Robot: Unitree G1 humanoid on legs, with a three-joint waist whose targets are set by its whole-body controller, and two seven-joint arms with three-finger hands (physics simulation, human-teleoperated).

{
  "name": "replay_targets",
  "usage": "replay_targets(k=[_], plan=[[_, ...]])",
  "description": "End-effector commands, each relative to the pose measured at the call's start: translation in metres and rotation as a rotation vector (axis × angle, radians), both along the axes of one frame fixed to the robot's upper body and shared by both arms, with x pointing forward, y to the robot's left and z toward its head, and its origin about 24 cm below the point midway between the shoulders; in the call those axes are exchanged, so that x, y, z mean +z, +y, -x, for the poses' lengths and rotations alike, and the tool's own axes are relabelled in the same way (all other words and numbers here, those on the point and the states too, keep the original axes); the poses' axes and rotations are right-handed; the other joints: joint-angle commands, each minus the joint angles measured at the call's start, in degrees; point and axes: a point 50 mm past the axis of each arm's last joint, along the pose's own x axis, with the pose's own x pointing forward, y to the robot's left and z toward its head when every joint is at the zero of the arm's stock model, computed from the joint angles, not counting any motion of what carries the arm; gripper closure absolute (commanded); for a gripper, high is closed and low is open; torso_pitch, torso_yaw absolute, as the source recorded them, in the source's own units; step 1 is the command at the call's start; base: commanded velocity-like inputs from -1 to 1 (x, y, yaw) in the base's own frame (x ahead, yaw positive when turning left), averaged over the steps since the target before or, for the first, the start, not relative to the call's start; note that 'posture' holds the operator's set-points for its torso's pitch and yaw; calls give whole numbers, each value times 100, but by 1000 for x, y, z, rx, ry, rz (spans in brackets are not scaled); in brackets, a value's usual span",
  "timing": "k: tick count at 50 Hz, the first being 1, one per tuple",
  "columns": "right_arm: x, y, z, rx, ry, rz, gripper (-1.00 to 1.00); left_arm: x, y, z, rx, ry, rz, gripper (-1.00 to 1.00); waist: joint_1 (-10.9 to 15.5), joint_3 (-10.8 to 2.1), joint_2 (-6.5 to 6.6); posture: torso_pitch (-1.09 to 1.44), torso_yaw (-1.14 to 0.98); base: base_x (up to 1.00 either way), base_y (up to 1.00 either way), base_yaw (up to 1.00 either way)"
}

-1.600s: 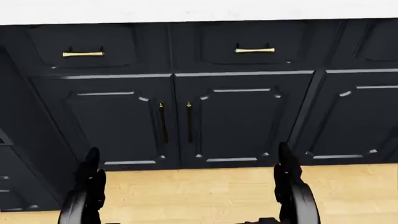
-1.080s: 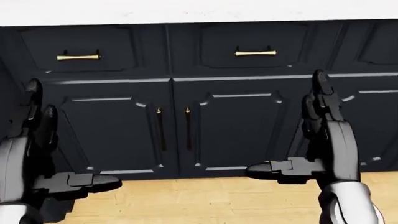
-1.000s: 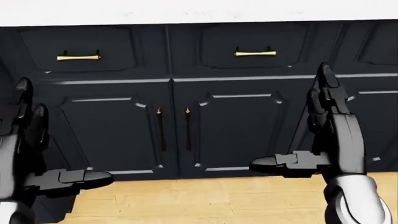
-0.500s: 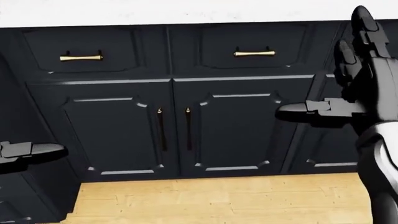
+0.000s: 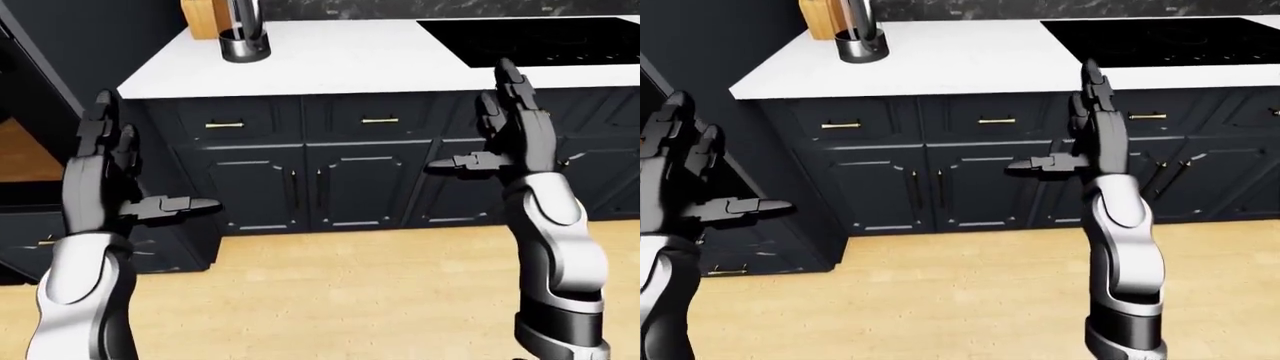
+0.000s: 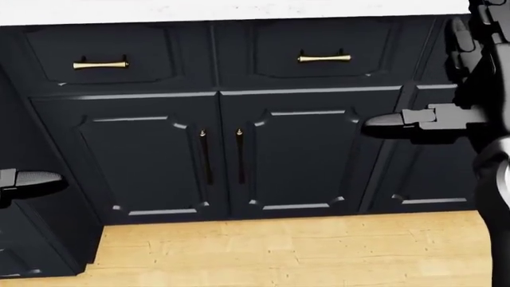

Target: Press the button to open the lid of the electric kettle.

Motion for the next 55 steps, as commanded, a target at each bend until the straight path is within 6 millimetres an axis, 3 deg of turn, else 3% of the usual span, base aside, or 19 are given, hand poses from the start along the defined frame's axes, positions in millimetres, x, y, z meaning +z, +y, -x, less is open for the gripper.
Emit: replay_targets(k=[1,27,28,29,30,37,46,49,52,55], plan=[[20,1,4,4,-91,14,-100,14,0,4,6,-75,-28,-100,3,-118,3,0,0,0,0,0],[23,1,5,19,-97,15,-100,20,0,4,3,-78,-25,-100,0,-116,8,0,0,0,0,0],[23,2,6,20,-97,15,-100,21,-1,4,1,-79,-25,-100,-8,-225,34,0,0,5,0,0],[24,2,6,20,-97,16,-100,20,0,5,2,-79,-25,-100,-3,-43,19,0,0,5,0,0],[24,2,6,22,-98,15,-100,20,0,5,4,-79,-24,-100,-10,-175,42,0,0,6,0,0],[23,2,6,27,-97,21,-100,20,1,5,5,-78,-27,-100,-28,-100,43,0,0,6,2,0],[24,3,7,31,-101,22,-100,21,1,6,6,-79,-31,-100,-49,-78,151,0,0,6,3,0],[25,3,8,32,-104,23,-100,21,1,6,7,-81,-32,-100,-38,-82,84,0,0,7,6,0],[25,3,8,31,-102,25,-100,22,1,6,8,-81,-31,-100,-29,-36,-77,0,0,6,11,0],[24,3,8,31,-101,27,-100,22,1,6,8,-81,-31,-100,-45,-87,-48,0,0,7,13,0]])
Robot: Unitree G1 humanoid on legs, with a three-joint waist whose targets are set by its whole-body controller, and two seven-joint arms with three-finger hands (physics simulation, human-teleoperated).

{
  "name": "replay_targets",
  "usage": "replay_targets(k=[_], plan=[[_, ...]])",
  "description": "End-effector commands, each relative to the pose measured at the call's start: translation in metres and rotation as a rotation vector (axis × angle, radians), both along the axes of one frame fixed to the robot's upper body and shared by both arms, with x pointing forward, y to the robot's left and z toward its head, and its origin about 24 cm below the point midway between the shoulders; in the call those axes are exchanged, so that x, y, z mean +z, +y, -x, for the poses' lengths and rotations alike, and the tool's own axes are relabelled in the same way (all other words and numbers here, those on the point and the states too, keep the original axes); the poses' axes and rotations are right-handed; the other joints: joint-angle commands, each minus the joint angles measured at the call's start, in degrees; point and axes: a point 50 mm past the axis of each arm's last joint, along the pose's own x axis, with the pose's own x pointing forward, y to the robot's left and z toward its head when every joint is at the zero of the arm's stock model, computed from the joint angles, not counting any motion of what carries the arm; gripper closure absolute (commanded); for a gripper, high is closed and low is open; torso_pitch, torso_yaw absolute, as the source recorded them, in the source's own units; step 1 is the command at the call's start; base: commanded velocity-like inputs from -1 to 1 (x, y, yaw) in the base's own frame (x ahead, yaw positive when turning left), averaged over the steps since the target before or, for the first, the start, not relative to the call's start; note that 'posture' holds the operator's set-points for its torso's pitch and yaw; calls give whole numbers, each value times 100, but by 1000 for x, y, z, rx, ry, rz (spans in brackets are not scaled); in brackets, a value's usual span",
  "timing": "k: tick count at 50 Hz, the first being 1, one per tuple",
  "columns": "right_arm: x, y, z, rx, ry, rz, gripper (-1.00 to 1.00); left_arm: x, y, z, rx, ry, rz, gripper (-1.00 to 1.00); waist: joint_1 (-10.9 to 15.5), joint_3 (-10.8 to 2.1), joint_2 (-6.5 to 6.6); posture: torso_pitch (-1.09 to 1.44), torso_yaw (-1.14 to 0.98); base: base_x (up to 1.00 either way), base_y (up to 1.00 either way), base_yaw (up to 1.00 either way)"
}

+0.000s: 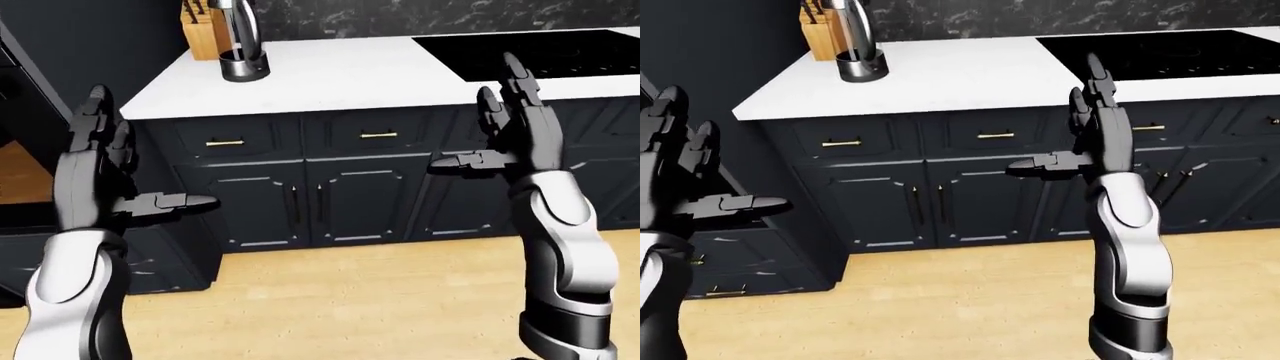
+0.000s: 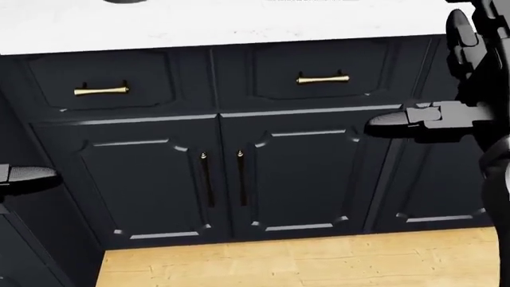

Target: Press the button to open the lid of the electric kettle.

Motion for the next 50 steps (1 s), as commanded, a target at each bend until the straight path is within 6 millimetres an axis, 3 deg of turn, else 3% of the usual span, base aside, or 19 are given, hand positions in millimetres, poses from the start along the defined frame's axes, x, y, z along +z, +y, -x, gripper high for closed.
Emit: replay_targets(k=[1,5,7,9,10,11,18,21,23,24,27,32,34,36,39,45,47,49,50], plan=[[17,3,4,8,-89,19,-100,15,0,5,7,-81,-32,-100,28,-108,-94,0,0,6,13,0],[16,3,4,10,-86,21,-100,15,1,5,8,-82,-32,-100,-2,-119,-3,0,0,6,13,0],[17,3,4,10,-87,20,-100,16,0,5,7,-82,-34,-100,-20,-57,182,0,0,7,13,0],[17,3,4,10,-87,21,-100,16,0,5,7,-83,-33,-100,-28,-120,531,0,0,7,13,0],[17,3,4,10,-87,21,-100,16,0,5,8,-83,-33,-100,52,-89,271,0,0,7,12,0],[17,3,4,10,-87,21,-100,16,0,5,8,-83,-33,-100,9,-75,408,0,0,6,13,0],[17,3,4,9,-86,16,-100,16,0,5,8,-83,-33,-100,40,-55,83,0,0,6,13,0],[17,3,4,11,-85,14,-100,15,0,6,7,-82,-33,-100,53,-69,-135,0,0,7,12,0],[16,3,4,12,-84,15,-100,16,1,6,8,-83,-32,-100,61,-119,-411,0,0,14,8,0],[16,3,4,12,-83,15,-100,16,1,6,9,-84,-32,-100,19,-44,-247,0,0,13,8,0],[16,4,4,13,-83,14,-100,17,1,6,9,-85,-32,-100,27,-72,-282,0,0,14,9,0],[17,4,5,14,-83,14,-100,17,1,6,9,-85,-32,-100,32,-19,-56,0,0,14,9,0],[17,4,5,15,-83,13,-100,18,1,6,8,-86,-32,-100,0,-23,132,0,0,14,9,0],[16,4,5,15,-82,12,-100,16,0,6,8,-84,-32,-100,-26,-123,495,0,0,13,9,0],[15,4,5,16,-79,13,-100,16,1,6,8,-83,-32,-100,9,-49,419,0,0,14,10,0],[15,4,5,16,-77,11,-100,16,1,5,8,-83,-34,-100,62,-44,78,0,0,14,9,0],[15,4,5,15,-77,11,-100,17,1,6,8,-84,-35,-100,86,-41,-91,0,0,15,9,0],[14,4,5,16,-78,10,-100,17,0,6,7,-84,-35,-100,98,-121,-400,0,0,14,8,0],[15,4,5,15,-78,10,-100,17,1,6,8,-85,-35,-100,56,-72,-242,0,0,15,9,0]])
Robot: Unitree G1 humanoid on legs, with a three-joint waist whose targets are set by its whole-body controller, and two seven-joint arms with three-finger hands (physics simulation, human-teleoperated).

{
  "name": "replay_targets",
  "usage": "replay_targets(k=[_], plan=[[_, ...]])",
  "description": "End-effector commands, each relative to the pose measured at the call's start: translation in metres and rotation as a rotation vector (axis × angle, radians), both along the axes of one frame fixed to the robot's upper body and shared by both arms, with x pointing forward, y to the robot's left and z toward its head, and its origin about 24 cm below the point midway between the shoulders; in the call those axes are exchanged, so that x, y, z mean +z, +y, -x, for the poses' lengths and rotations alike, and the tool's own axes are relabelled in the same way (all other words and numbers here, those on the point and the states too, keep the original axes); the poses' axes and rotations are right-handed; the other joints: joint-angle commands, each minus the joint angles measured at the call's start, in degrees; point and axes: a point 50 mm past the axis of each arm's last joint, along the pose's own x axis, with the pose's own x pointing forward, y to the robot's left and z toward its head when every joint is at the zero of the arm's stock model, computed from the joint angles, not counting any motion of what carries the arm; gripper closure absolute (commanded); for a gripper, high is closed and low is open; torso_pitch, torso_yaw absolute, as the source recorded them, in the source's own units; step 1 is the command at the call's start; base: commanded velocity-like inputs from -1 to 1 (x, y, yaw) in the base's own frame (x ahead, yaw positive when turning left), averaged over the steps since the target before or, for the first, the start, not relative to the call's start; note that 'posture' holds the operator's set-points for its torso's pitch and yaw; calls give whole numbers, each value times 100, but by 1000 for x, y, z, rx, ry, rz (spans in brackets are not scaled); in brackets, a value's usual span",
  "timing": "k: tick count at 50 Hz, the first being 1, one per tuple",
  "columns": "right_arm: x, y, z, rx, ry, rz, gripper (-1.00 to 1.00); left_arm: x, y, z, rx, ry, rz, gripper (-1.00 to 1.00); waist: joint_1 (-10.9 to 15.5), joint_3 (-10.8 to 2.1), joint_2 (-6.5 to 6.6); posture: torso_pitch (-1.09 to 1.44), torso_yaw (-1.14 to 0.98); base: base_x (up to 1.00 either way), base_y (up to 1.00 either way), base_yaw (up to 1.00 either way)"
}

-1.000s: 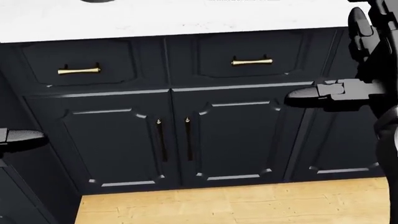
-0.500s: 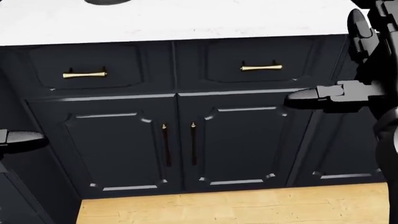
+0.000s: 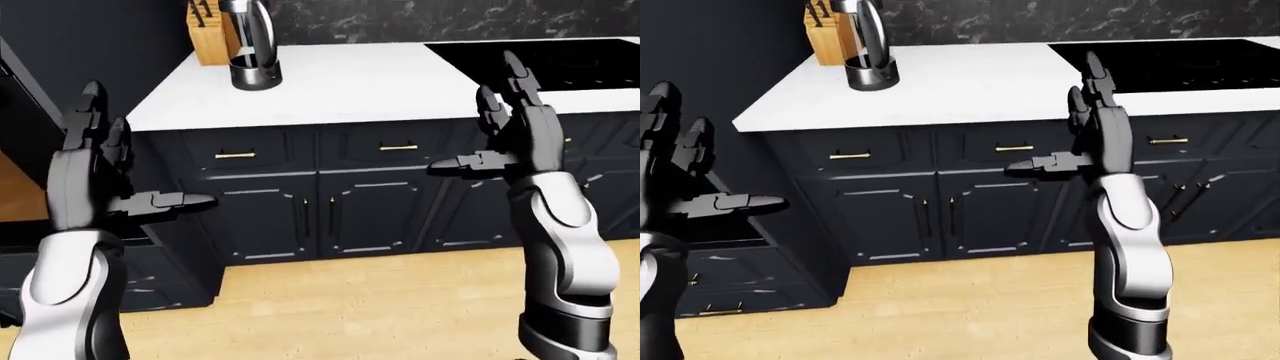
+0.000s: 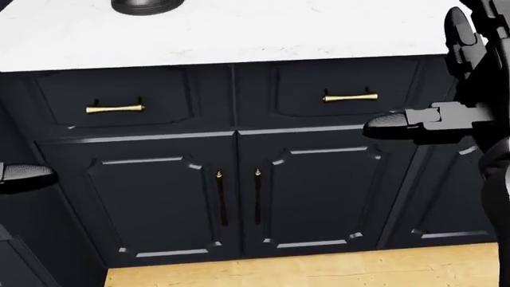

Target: Press the button to open the lid of the electric kettle.

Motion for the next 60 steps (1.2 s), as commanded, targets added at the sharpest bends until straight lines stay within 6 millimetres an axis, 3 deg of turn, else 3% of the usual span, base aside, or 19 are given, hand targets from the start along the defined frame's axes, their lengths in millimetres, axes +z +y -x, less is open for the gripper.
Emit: replay_targets(k=[1,8,12,13,14,20,24,25,27,33,35,37,38,40,47,50,51,54,60], plan=[[13,2,3,2,-65,11,-100,13,0,4,3,-67,-28,-100,10,-103,-50,0,0,15,8,0],[14,2,3,3,-67,11,-100,14,0,4,3,-68,-29,-100,-14,-43,206,0,0,15,8,0],[15,2,3,4,-67,12,-100,15,0,5,4,-70,-29,-100,-44,-205,844,0,0,15,9,0],[15,2,3,4,-68,12,-100,15,0,5,5,-71,-29,-100,6,-124,548,0,0,14,10,0],[15,2,3,4,-66,12,-100,15,0,5,7,-71,-30,-100,-19,-111,655,0,0,14,11,0],[15,2,3,3,-66,12,-100,16,0,4,6,-72,-30,-100,41,-81,296,0,0,14,13,0],[16,2,2,4,-67,11,-100,16,0,4,6,-72,-29,-100,66,-156,-211,0,0,14,13,0],[16,2,2,4,-67,13,-100,16,0,4,5,-71,-28,-100,1,-115,25,0,0,13,14,0],[17,3,3,5,-71,16,-100,16,-1,4,4,-72,-29,-100,9,-125,-81,0,0,14,13,0],[16,3,3,4,-71,16,-100,16,0,4,4,-71,-27,-100,-27,-52,195,0,0,14,14,0],[17,3,3,3,-72,17,-100,15,0,4,5,-71,-27,-100,-57,-66,407,0,0,15,13,0],[17,3,3,3,-72,18,-100,15,-1,4,4,-71,-27,-100,-58,-196,838,0,0,14,13,0],[17,3,3,2,-73,18,-100,15,-1,4,3,-70,-27,-100,-5,-146,586,0,0,15,12,0],[17,3,3,3,-72,17,-100,16,0,4,5,-71,-27,-100,8,-119,622,0,0,14,13,0],[18,3,3,3,-72,17,-100,16,-1,4,4,-70,-28,-100,54,-73,193,0,0,14,13,0],[18,3,4,4,-71,17,-100,15,-1,4,3,-69,-28,-100,70,-150,-223,0,0,15,14,0],[18,3,4,4,-71,16,-100,15,-1,4,4,-69,-29,-100,4,-122,9,0,0,14,13,0],[18,3,4,4,-72,16,-100,15,-1,4,3,-69,-29,-100,-11,-138,-62,0,0,14,13,0],[18,3,3,3,-73,15,-100,15,-1,4,3,-68,-27,-100,-42,-44,295,0,0,15,13,0]])
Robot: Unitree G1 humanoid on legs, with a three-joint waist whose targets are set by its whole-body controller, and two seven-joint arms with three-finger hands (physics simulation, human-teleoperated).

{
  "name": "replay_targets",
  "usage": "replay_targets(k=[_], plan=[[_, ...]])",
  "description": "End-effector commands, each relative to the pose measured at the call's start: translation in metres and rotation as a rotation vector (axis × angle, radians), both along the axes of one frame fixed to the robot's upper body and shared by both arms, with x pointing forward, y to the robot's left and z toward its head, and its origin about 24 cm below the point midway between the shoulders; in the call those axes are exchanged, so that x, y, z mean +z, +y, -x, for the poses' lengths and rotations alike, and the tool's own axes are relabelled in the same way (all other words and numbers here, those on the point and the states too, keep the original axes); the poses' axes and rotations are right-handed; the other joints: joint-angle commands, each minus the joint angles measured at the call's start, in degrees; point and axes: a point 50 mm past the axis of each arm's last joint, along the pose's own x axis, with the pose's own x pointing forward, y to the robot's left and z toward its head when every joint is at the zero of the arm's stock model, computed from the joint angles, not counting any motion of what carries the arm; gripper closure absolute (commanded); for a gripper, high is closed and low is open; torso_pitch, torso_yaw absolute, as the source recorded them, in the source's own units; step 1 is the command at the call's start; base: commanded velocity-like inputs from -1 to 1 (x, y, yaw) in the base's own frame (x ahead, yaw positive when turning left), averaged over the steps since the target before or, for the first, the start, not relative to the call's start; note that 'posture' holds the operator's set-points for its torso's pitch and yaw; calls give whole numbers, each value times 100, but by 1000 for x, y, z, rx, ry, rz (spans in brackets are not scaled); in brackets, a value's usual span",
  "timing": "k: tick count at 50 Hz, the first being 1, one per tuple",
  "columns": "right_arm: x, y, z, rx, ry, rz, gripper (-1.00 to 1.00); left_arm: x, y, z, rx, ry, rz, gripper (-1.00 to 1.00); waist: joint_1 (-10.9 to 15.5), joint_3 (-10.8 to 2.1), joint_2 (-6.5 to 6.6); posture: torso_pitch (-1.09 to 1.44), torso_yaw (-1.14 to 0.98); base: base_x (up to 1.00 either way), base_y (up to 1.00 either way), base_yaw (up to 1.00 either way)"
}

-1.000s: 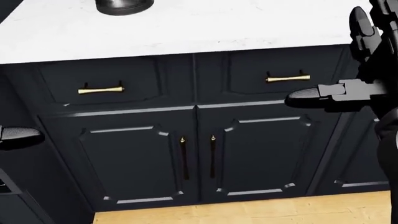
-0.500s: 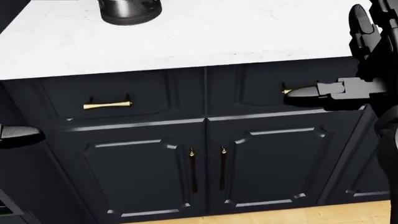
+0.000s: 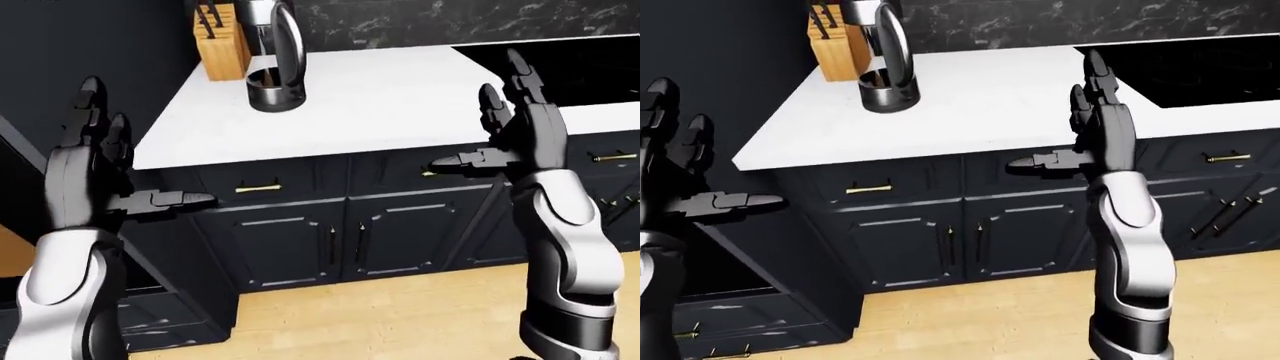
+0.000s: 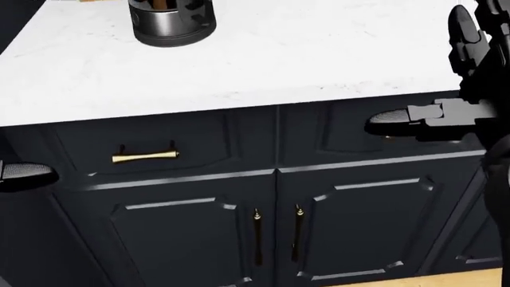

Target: Press the button to open the lid of the electric kettle.

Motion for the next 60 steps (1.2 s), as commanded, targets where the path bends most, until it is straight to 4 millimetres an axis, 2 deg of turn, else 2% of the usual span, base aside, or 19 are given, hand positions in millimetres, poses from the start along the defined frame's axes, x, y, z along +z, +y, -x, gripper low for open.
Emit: replay_targets(k=[1,3,4,5,11,16,17,19,24,29,31,38,42,43,45,50,54,55,60], plan=[[16,4,4,18,-79,14,-100,11,1,4,13,-63,-25,-100,9,-94,42,0,0,14,13,0],[16,4,3,19,-80,13,-100,12,1,4,12,-64,-25,-100,16,-243,470,0,0,14,13,0],[16,4,4,20,-81,14,-100,12,1,3,13,-64,-24,-100,59,-174,180,0,0,14,14,0],[16,4,4,20,-81,15,-100,13,1,3,12,-64,-25,-100,40,-150,280,0,0,13,14,0],[17,5,4,21,-83,14,-100,13,1,3,13,-67,-26,-100,100,-122,-49,0,0,14,14,0],[16,5,4,20,-80,15,-100,12,1,3,13,-65,-25,-100,128,-163,-599,0,0,14,14,0],[15,5,4,20,-80,15,-100,12,1,3,13,-64,-26,-100,69,-156,-363,0,0,13,14,0],[15,5,4,20,-80,15,-100,12,1,3,14,-65,-27,-100,75,-166,-477,0,0,14,14,0],[15,5,4,20,-80,16,-100,12,1,4,14,-64,-26,-100,48,-106,-245,0,0,14,14,0],[15,5,4,19,-80,17,-100,12,1,4,14,-64,-26,-100,-36,-264,338,0,0,15,14,0],[15,5,4,20,-79,16,-100,12,1,4,14,-64,-26,-100,25,-126,275,0,0,14,15,0],[16,5,4,20,-81,17,-100,13,1,4,14,-66,-25,-100,98,-110,-134,0,0,15,14,0],[16,5,5,22,-82,17,-100,13,1,4,15,-66,-27,-100,123,-162,-588,0,0,14,14,0],[16,6,4,22,-81,17,-100,13,2,4,15,-66,-28,-100,66,-159,-366,0,0,15,14,0],[17,5,5,22,-81,17,-100,14,1,4,14,-68,-29,-100,74,-168,-479,0,0,14,14,0],[16,6,5,22,-82,16,-100,15,1,4,12,-71,-29,-100,49,-113,-244,0,0,14,14,0],[17,5,5,21,-82,16,-100,16,1,4,11,-71,-30,-100,-6,-197,303,0,0,14,14,0],[16,5,5,20,-82,15,-100,15,1,5,12,-70,-30,-100,-26,-286,331,0,0,15,13,0],[18,5,5,19,-85,14,-100,16,1,5,10,-72,-34,-100,75,-152,93,0,0,15,14,0]])
